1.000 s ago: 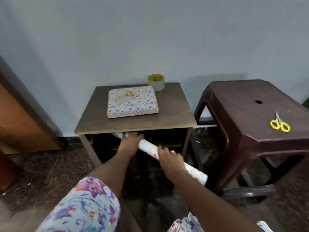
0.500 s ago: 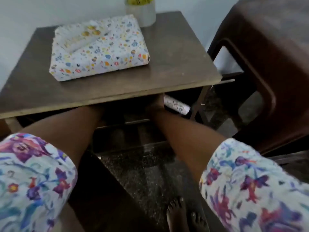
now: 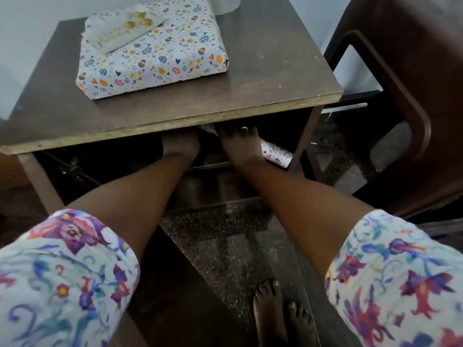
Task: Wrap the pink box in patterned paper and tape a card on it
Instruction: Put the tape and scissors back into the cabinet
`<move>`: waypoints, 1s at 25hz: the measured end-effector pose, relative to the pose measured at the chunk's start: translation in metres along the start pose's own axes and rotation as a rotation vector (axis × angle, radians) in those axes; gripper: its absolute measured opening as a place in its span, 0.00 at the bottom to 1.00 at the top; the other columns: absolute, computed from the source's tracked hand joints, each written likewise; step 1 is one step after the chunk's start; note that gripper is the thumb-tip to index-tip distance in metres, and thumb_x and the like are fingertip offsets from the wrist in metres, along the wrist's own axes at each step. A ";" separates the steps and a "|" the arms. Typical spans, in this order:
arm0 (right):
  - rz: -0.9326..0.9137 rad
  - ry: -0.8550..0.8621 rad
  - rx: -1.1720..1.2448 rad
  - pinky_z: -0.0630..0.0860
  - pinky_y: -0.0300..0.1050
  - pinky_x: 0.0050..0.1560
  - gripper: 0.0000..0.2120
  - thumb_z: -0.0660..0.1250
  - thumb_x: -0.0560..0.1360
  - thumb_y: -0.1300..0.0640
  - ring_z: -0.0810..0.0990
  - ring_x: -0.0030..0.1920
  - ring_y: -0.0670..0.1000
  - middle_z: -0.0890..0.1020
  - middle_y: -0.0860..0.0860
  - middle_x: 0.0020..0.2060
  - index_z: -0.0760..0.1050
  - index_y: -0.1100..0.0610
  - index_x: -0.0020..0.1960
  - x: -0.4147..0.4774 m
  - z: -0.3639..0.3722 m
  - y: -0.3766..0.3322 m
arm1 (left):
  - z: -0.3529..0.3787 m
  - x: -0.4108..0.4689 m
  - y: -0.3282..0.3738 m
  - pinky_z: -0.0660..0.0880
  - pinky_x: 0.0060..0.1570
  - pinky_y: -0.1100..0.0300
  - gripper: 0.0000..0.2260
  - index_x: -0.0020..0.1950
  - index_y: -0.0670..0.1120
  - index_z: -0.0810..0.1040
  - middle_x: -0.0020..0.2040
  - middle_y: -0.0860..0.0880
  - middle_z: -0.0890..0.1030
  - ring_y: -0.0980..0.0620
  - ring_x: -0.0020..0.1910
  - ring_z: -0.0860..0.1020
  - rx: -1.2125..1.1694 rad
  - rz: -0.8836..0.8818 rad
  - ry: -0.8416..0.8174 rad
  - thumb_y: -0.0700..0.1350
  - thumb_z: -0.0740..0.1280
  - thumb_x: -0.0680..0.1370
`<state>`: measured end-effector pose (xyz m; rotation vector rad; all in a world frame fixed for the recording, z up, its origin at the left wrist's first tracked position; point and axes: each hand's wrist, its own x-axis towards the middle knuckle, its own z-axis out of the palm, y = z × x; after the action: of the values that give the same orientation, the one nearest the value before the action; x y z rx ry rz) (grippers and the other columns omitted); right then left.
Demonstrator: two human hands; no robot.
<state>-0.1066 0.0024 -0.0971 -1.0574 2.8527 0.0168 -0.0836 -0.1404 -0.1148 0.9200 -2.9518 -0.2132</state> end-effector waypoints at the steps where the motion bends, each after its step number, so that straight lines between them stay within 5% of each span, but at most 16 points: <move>1: 0.015 0.049 -0.031 0.76 0.47 0.40 0.23 0.52 0.69 0.58 0.82 0.36 0.56 0.84 0.51 0.40 0.81 0.50 0.54 -0.004 0.005 -0.001 | -0.006 -0.013 0.002 0.56 0.71 0.49 0.16 0.67 0.38 0.68 0.68 0.36 0.68 0.39 0.69 0.65 0.069 0.031 0.037 0.40 0.57 0.80; 3: 0.013 0.100 -0.163 0.73 0.53 0.53 0.25 0.48 0.75 0.60 0.78 0.54 0.60 0.78 0.55 0.59 0.66 0.50 0.70 -0.017 0.012 0.003 | -0.010 -0.030 0.000 0.60 0.69 0.48 0.24 0.71 0.42 0.64 0.69 0.38 0.67 0.38 0.69 0.64 0.169 0.170 0.027 0.41 0.62 0.75; 5: 0.033 -0.007 -0.062 0.65 0.56 0.62 0.26 0.50 0.80 0.59 0.69 0.66 0.62 0.66 0.56 0.70 0.51 0.49 0.76 -0.017 0.004 0.006 | -0.007 -0.035 -0.005 0.62 0.68 0.47 0.30 0.74 0.44 0.59 0.70 0.38 0.65 0.38 0.69 0.63 0.170 0.187 -0.122 0.40 0.63 0.73; 10: 0.091 -0.057 0.031 0.61 0.56 0.66 0.32 0.62 0.77 0.50 0.64 0.69 0.61 0.64 0.56 0.71 0.50 0.48 0.76 -0.014 -0.011 0.011 | -0.023 -0.045 0.018 0.54 0.71 0.45 0.27 0.75 0.42 0.55 0.74 0.38 0.58 0.38 0.73 0.56 0.112 0.109 -0.150 0.41 0.59 0.78; 13: 0.026 -0.011 -0.033 0.69 0.53 0.59 0.30 0.67 0.73 0.50 0.72 0.63 0.61 0.72 0.57 0.65 0.62 0.51 0.73 -0.039 -0.022 0.014 | -0.042 -0.067 0.038 0.54 0.71 0.45 0.22 0.74 0.45 0.60 0.73 0.40 0.61 0.38 0.72 0.58 0.150 0.163 -0.140 0.43 0.56 0.79; 16: 0.016 0.021 -0.135 0.75 0.43 0.37 0.13 0.66 0.66 0.53 0.81 0.40 0.53 0.82 0.51 0.41 0.83 0.50 0.49 -0.085 -0.061 0.014 | -0.067 -0.105 0.067 0.62 0.67 0.48 0.17 0.68 0.46 0.67 0.67 0.40 0.70 0.40 0.67 0.66 0.105 0.220 -0.097 0.42 0.55 0.80; 19: -0.064 -0.025 -0.145 0.73 0.49 0.49 0.14 0.57 0.76 0.62 0.78 0.53 0.59 0.80 0.57 0.51 0.78 0.59 0.57 -0.132 -0.106 0.030 | -0.101 -0.151 0.098 0.71 0.58 0.52 0.14 0.62 0.46 0.73 0.62 0.43 0.76 0.42 0.61 0.75 -0.052 0.263 -0.164 0.41 0.55 0.80; 22: -0.106 0.228 -0.167 0.73 0.42 0.30 0.07 0.70 0.59 0.60 0.80 0.34 0.55 0.81 0.55 0.33 0.81 0.61 0.37 -0.179 -0.151 0.065 | -0.142 -0.176 0.140 0.73 0.54 0.52 0.12 0.59 0.47 0.74 0.57 0.45 0.78 0.43 0.58 0.76 -0.114 0.406 -0.116 0.42 0.57 0.78; 25: -0.015 0.357 -0.215 0.69 0.42 0.24 0.07 0.62 0.59 0.61 0.76 0.26 0.55 0.76 0.54 0.26 0.79 0.60 0.31 -0.200 -0.184 0.121 | -0.188 -0.182 0.203 0.74 0.51 0.52 0.11 0.57 0.47 0.76 0.55 0.46 0.79 0.44 0.55 0.77 -0.276 0.583 0.010 0.42 0.59 0.76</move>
<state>-0.0514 0.2161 0.1025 -1.2323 3.2213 0.1520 -0.0326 0.1062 0.1005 0.0179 -2.9190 -0.5570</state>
